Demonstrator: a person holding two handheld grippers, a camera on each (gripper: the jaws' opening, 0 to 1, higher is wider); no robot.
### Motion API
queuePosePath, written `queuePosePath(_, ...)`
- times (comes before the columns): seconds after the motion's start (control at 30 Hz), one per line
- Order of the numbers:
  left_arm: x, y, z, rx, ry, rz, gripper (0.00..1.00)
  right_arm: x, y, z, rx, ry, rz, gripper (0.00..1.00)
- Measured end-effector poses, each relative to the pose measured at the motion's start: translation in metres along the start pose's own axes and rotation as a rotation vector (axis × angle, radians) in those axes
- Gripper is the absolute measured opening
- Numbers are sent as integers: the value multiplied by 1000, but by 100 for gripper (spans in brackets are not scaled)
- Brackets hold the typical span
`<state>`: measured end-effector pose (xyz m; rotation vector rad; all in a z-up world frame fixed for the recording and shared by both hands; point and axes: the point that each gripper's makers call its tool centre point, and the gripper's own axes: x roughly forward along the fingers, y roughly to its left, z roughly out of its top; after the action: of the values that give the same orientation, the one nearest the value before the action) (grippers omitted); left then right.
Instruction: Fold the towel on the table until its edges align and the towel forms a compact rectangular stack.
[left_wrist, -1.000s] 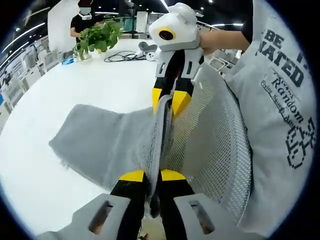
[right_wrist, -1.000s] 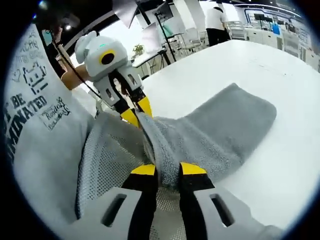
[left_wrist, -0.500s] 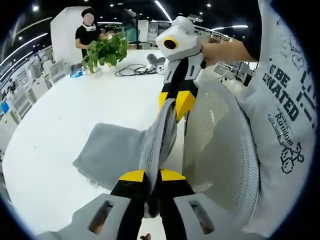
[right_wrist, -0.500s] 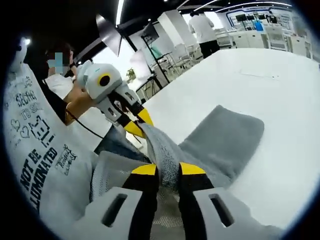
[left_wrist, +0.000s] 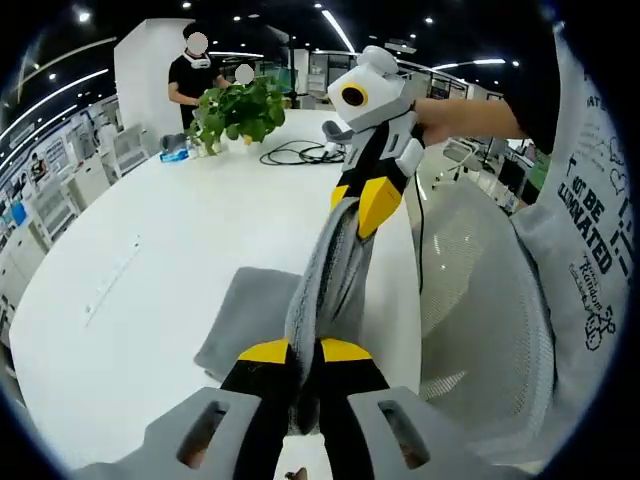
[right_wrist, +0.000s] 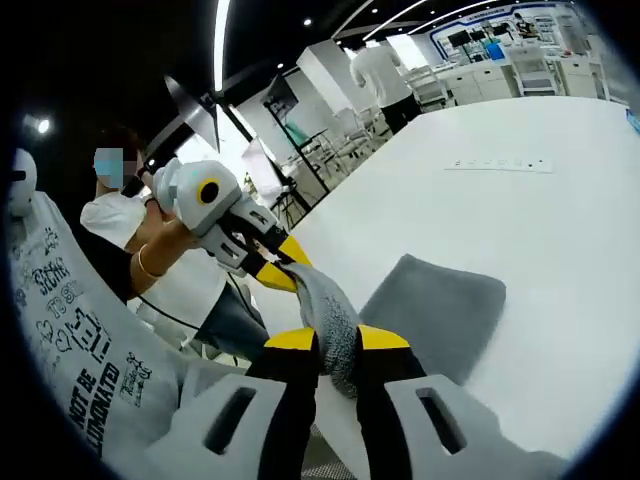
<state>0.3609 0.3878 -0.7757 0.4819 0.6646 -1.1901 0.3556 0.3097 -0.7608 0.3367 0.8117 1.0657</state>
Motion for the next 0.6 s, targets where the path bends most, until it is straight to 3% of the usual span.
queuePosePath(0.27,31,37,-6,-85,-31,3,9,13,-43,14,119,-72,-23,11)
queuePosePath(0.6,80,59,-38,-156,52,11,10,38,-101,2,229,-72,-119,11)
